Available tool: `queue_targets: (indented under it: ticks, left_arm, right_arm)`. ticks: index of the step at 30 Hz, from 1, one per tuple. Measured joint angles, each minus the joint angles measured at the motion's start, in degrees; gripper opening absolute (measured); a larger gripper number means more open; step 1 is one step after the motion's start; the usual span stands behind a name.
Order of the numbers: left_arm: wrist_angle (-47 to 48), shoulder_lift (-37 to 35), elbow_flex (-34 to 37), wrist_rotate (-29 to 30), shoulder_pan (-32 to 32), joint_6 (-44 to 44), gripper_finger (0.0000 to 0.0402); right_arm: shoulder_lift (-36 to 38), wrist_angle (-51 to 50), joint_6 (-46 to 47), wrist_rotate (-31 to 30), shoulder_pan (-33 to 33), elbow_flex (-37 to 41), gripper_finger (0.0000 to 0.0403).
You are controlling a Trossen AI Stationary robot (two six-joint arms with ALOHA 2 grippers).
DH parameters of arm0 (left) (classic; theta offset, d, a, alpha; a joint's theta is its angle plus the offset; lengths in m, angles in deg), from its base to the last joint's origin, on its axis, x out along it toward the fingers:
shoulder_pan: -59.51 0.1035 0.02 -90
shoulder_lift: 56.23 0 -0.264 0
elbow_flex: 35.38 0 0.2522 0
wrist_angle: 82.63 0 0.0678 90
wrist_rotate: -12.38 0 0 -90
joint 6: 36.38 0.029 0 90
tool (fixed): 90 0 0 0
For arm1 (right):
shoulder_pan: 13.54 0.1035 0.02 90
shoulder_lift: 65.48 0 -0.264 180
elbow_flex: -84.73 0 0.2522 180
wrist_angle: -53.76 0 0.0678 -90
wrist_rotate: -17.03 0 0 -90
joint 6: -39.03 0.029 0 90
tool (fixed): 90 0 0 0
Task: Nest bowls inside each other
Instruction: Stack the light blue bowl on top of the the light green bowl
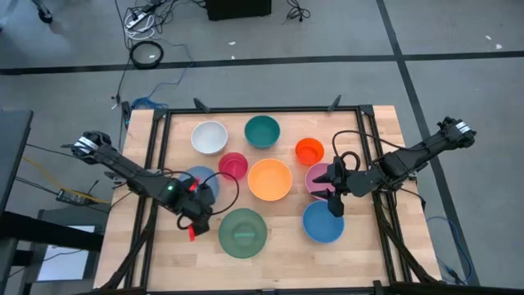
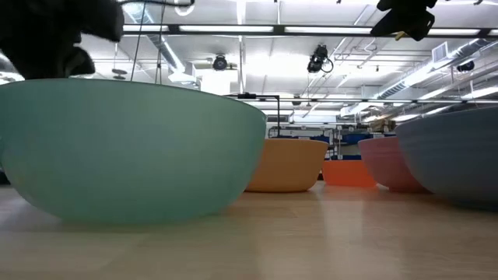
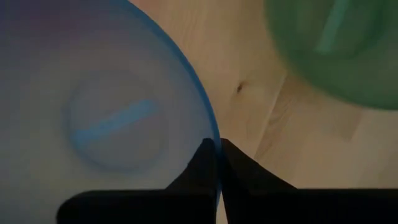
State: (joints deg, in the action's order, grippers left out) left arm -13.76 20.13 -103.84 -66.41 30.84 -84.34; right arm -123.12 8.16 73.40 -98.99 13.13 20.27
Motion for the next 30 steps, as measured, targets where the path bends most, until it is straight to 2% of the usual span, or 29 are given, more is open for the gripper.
queue_targets:
  ticks: [8, 13, 19, 30]
  left_arm:
    - [0.2, 0.0, -10.0, 9.0, -2.9, 5.7, 0.0007]
    - [-4.9, 0.0, -14.4, 9.7, -4.6, 11.2, 0.0007]
    - [-15.8, 1.6, -14.5, 7.7, -6.4, 15.6, 0.0006]
    - [-18.7, 8.5, -14.5, -1.6, -6.8, 15.7, 0.0006]
  right_arm:
    - [0.0, 0.0, -0.4, -1.0, 0.0, 0.0, 0.0198]
    - [0.0, -0.1, -0.6, -1.0, 0.0, 0.0, 0.0198]
    - [0.0, 0.0, -0.9, -1.0, 0.0, 0.0, 0.0198]
    - [0.0, 0.0, -1.0, -1.0, 0.0, 0.0, 0.0198]
